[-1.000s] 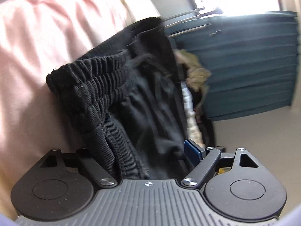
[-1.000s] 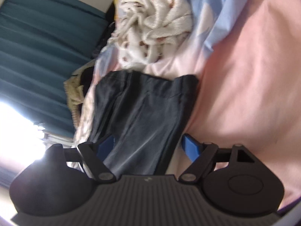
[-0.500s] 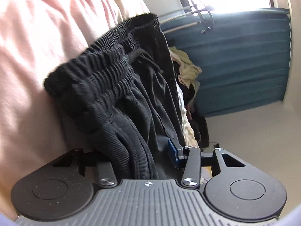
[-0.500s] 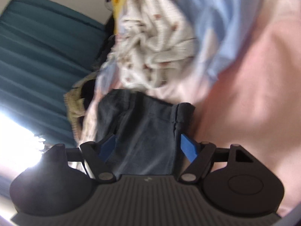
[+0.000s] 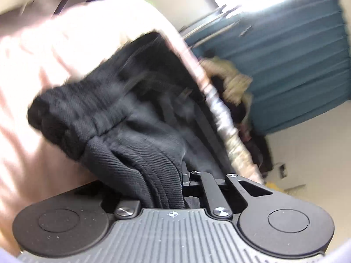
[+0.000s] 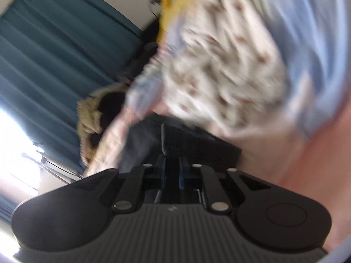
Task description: Fold clothes
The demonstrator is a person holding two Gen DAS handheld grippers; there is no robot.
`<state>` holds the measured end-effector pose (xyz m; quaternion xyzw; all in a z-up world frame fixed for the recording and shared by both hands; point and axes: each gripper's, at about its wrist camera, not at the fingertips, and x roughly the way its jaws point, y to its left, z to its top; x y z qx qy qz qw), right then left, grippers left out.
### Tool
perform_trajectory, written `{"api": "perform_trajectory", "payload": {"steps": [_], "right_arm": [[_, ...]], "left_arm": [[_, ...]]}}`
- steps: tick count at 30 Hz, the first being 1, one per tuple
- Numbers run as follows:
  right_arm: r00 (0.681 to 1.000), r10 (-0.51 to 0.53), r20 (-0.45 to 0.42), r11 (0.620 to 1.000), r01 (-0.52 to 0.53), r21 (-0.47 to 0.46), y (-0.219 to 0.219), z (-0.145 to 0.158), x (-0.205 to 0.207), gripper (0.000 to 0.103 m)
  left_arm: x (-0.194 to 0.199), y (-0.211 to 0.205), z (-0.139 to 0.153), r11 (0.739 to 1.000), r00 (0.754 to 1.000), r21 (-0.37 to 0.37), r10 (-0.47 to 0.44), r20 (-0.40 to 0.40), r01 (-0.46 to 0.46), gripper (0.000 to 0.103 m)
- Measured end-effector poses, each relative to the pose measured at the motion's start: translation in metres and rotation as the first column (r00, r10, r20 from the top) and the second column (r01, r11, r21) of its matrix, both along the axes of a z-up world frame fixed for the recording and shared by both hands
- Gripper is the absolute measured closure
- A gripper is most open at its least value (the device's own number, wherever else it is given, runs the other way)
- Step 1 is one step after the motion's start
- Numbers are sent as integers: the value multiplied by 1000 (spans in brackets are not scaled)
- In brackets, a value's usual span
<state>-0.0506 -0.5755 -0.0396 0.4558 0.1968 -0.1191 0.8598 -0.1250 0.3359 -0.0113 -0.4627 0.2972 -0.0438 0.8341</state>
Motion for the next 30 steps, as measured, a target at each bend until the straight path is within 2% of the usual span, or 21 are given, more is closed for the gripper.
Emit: {"api": "perform_trajectory", "payload": {"steps": [2, 4, 8, 10, 13, 15, 20, 24, 27, 30], "right_arm": [[996, -21, 89, 1000, 23, -21, 0, 21, -4, 91], [988, -51, 143, 998, 54, -19, -3, 24, -7, 90], [991, -111, 76, 994, 111, 10, -1, -5, 3, 91], [990, -131, 59, 991, 132, -21, 10, -7, 20, 91], [983, -158, 93, 985, 163, -56, 24, 4, 58, 91], [978, -174, 117, 980, 184, -75, 29, 12, 89, 91], [980, -165, 109, 971, 181, -154, 32, 13, 185, 91], [991, -136, 18, 961, 136, -240, 32, -19, 262, 91], [993, -113, -40, 957, 98, -274, 33, -53, 302, 91], [993, -85, -77, 946, 56, -319, 35, -79, 324, 90]], "left_arm": [[-4, 3, 8, 999, 998, -17, 30, 46, -29, 93], [-4, 3, 7, 998, 997, -18, 61, 45, -60, 93], [19, -4, 7, 994, 994, 33, 106, -3, -106, 93], [40, -7, 17, 990, 991, 50, 134, -8, -134, 93], [91, -12, 31, 978, 980, 68, 197, -31, -195, 93], [139, -13, 39, 971, 973, 90, 228, -46, -223, 93], [271, -33, 38, 940, 967, 259, 247, -63, -223, 93], [357, -49, 14, 888, 978, 439, 191, -87, -134, 93], [399, -54, -17, 871, 973, 481, 188, -134, -102, 93], [425, -60, -38, 852, 970, 517, 184, -158, -78, 92]]}}
